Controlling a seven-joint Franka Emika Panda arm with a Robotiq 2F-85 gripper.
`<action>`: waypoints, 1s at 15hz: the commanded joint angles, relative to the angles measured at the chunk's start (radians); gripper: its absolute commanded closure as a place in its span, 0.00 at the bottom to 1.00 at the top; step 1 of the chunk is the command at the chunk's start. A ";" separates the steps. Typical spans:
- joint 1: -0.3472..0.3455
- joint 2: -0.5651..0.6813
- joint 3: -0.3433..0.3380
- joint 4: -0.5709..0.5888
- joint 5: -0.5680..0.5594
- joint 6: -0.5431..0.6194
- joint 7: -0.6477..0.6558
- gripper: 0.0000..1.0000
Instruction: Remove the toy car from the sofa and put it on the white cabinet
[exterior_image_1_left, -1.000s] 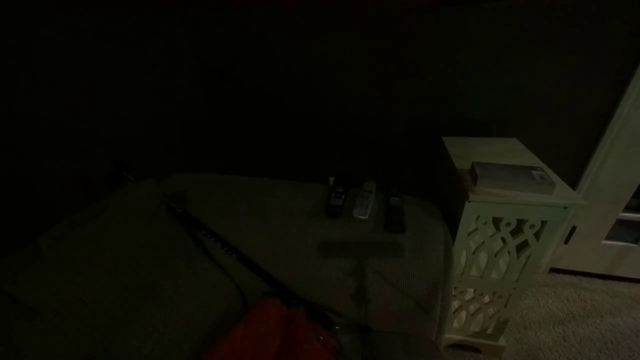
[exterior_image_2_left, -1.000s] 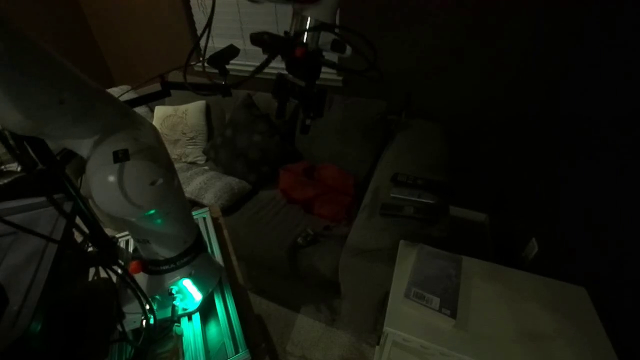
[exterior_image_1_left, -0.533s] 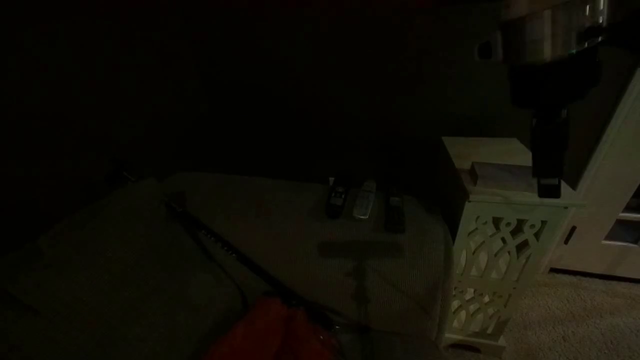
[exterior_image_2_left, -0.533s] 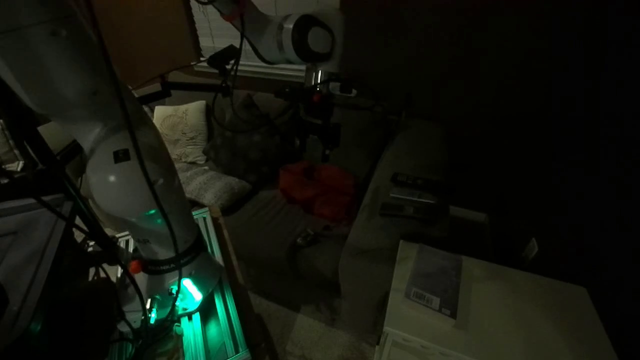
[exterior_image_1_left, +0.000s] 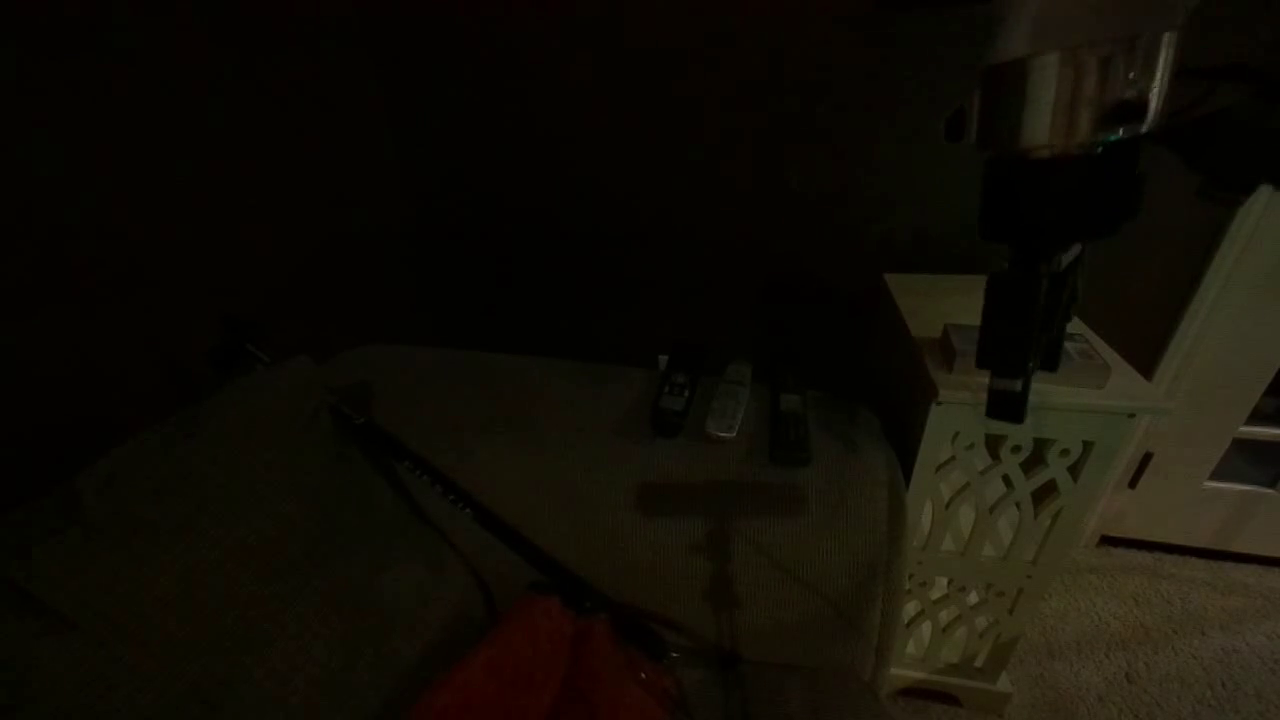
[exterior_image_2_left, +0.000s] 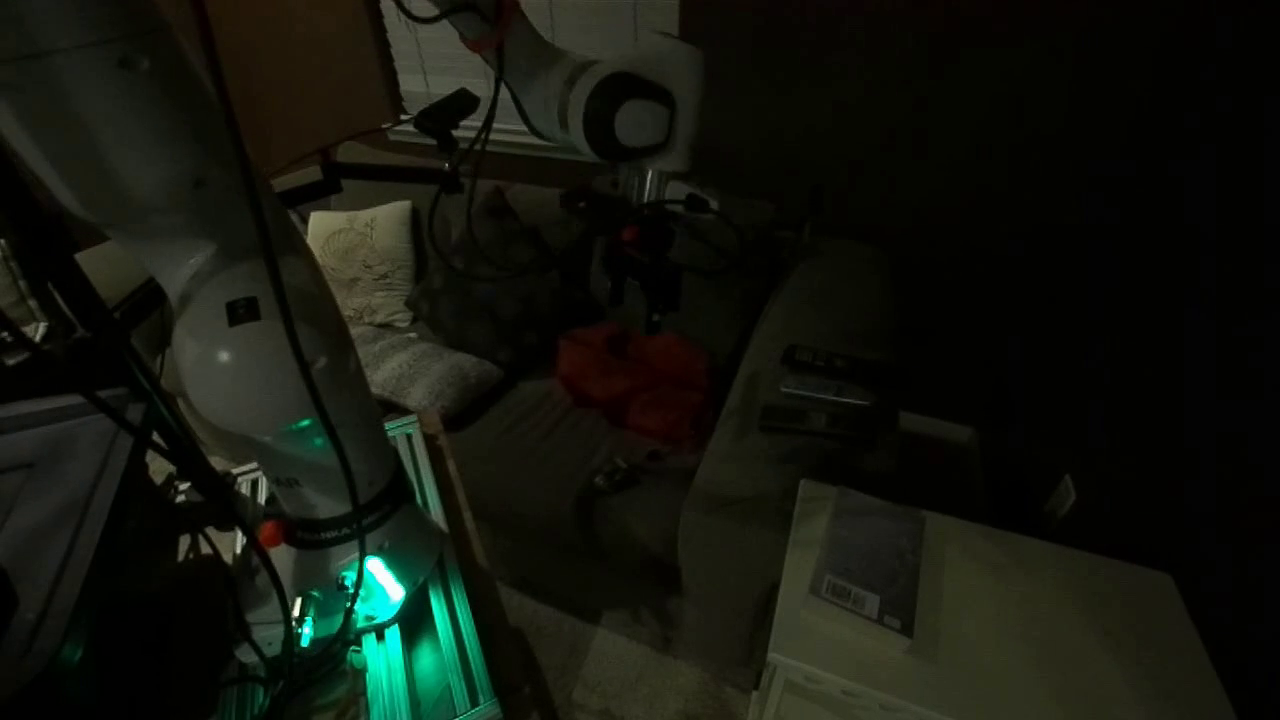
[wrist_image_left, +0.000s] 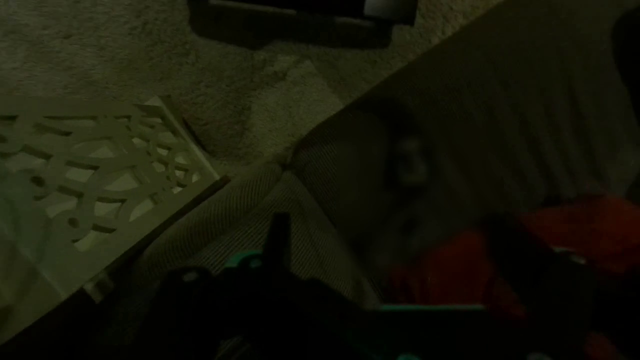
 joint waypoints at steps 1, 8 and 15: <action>0.004 0.114 -0.032 -0.067 0.182 0.275 -0.068 0.00; -0.025 0.548 0.088 -0.074 0.376 0.625 -0.347 0.00; -0.057 0.587 0.130 -0.077 0.286 0.599 -0.278 0.00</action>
